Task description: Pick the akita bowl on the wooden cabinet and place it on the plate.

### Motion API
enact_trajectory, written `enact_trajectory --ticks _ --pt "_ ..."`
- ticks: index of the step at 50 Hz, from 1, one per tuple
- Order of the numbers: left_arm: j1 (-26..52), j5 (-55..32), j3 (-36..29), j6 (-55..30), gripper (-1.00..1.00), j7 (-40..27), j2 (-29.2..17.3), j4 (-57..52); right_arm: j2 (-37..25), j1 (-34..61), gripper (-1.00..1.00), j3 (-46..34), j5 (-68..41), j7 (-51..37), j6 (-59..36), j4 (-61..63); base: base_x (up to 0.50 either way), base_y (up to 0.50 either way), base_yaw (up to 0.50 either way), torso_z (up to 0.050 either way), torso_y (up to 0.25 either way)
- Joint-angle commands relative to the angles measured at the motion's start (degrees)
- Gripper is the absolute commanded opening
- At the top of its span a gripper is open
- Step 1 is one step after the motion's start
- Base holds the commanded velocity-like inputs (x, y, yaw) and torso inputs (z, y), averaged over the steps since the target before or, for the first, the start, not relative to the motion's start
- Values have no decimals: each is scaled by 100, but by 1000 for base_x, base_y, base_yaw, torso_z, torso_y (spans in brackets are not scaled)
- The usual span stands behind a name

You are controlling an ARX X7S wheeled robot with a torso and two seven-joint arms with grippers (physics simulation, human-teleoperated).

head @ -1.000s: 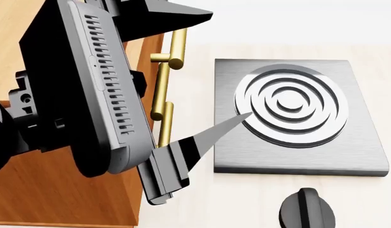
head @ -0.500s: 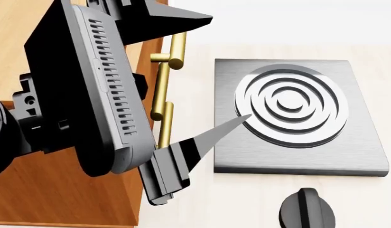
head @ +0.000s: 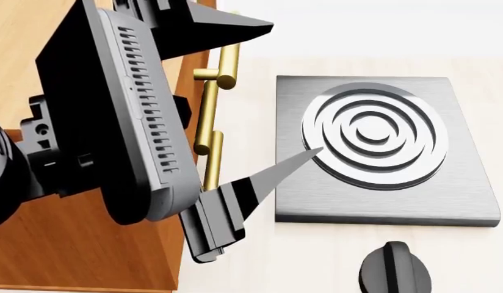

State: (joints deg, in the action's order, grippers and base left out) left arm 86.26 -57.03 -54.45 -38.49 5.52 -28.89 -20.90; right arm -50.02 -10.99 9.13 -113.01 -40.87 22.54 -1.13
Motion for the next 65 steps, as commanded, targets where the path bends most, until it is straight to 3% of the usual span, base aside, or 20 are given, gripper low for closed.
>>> enact_trajectory --ticks 1,65 --pt "-40 31 -19 39 100 7 -4 17 -21 122 -100 -49 148 63 -103 -166 0 0 0 0 0" --pt "-259 182 -145 214 100 77 -22 170 -265 637 -100 -434 518 92 -461 -801 0 0 0 0 0"
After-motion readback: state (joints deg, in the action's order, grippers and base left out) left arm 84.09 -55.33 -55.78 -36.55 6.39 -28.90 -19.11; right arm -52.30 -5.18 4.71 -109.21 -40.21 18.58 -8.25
